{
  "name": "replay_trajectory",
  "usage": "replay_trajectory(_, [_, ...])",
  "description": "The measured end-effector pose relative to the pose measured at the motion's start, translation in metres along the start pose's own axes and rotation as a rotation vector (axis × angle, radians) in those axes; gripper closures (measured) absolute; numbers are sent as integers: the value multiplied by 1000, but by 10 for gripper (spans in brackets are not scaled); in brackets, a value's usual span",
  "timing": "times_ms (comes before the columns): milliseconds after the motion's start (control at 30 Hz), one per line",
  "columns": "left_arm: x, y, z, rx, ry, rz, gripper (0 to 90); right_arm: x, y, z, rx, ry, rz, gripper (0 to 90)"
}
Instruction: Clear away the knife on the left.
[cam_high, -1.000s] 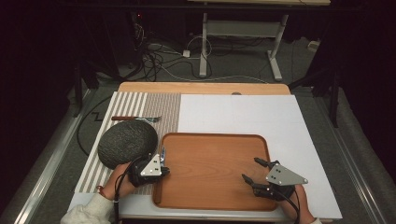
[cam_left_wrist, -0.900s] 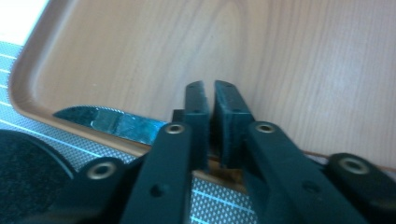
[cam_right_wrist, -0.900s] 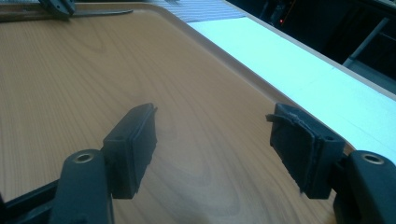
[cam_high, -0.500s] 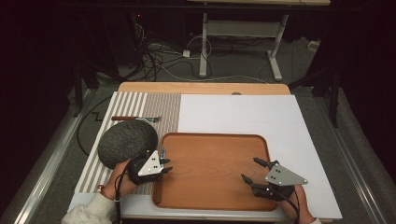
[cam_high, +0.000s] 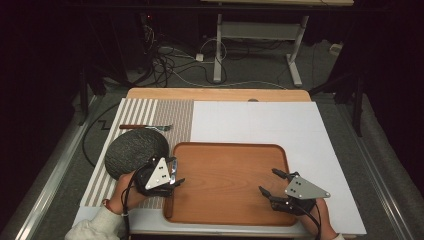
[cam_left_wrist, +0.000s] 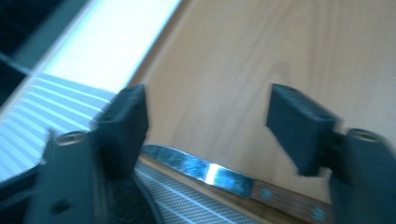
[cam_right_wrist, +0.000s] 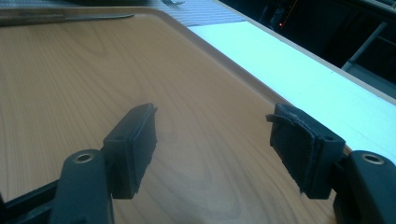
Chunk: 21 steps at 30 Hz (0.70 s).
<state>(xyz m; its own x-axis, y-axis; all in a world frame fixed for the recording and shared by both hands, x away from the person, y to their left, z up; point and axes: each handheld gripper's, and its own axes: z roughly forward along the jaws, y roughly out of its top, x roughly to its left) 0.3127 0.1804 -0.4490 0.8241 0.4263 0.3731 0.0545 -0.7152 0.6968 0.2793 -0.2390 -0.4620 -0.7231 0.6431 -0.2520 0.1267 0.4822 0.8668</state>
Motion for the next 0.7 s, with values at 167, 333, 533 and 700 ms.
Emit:
replay_trajectory(167, [2,-2,-4,-4,44,-18,250,1,0,0,-2,1,-5,320])
replay_trajectory(333, [5,-6,-11,-20,82,-45,243,1,1,0,-4,-2,-12,320])
replay_trajectory(533, [6,-13,-19,-22,88,-73,244,1,1,-1,-5,-3,-12,320])
replay_trajectory(700, [6,-23,-27,-30,79,-134,243,1,2,1,-6,-3,-9,320])
